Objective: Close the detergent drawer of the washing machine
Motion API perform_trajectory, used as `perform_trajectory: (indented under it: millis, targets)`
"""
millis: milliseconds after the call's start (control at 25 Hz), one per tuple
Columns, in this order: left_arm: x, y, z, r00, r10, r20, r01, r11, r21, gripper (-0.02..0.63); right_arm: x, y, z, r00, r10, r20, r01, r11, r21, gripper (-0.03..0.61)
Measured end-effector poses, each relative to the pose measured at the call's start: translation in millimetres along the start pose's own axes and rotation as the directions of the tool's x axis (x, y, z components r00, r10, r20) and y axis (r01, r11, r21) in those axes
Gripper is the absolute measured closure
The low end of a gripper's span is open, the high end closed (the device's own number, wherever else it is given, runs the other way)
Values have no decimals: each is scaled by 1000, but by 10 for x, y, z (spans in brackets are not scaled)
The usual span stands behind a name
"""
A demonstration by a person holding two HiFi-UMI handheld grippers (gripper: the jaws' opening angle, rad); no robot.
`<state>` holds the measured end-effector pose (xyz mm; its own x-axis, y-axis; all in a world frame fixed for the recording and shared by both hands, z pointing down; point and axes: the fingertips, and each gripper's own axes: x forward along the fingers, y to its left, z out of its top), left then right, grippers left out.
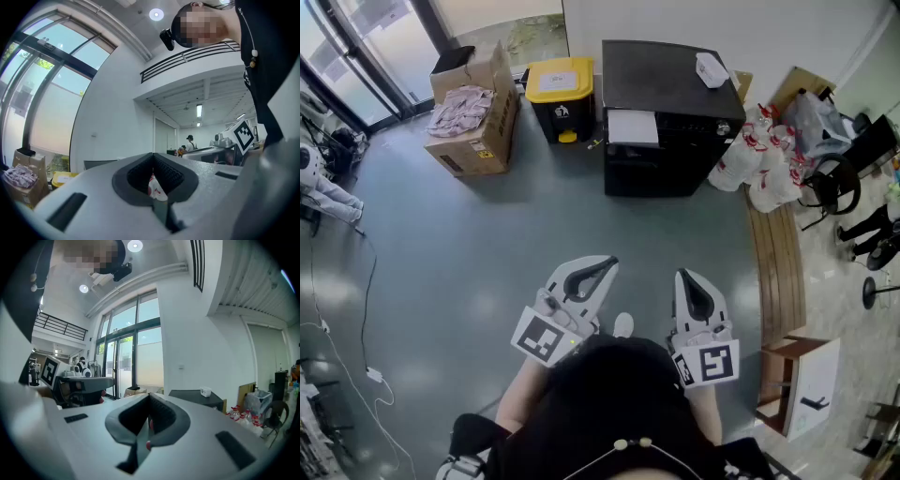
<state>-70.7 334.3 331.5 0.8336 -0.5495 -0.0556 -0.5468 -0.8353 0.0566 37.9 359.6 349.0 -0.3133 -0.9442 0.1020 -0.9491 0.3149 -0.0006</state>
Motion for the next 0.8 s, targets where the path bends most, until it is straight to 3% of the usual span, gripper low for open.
perform_trajectory:
  millis: [800]
  targets:
    - [-22,54,25,998,36,48,-32,997,-65,608,-66,113,18,998,60,31,-59,998,-29,574]
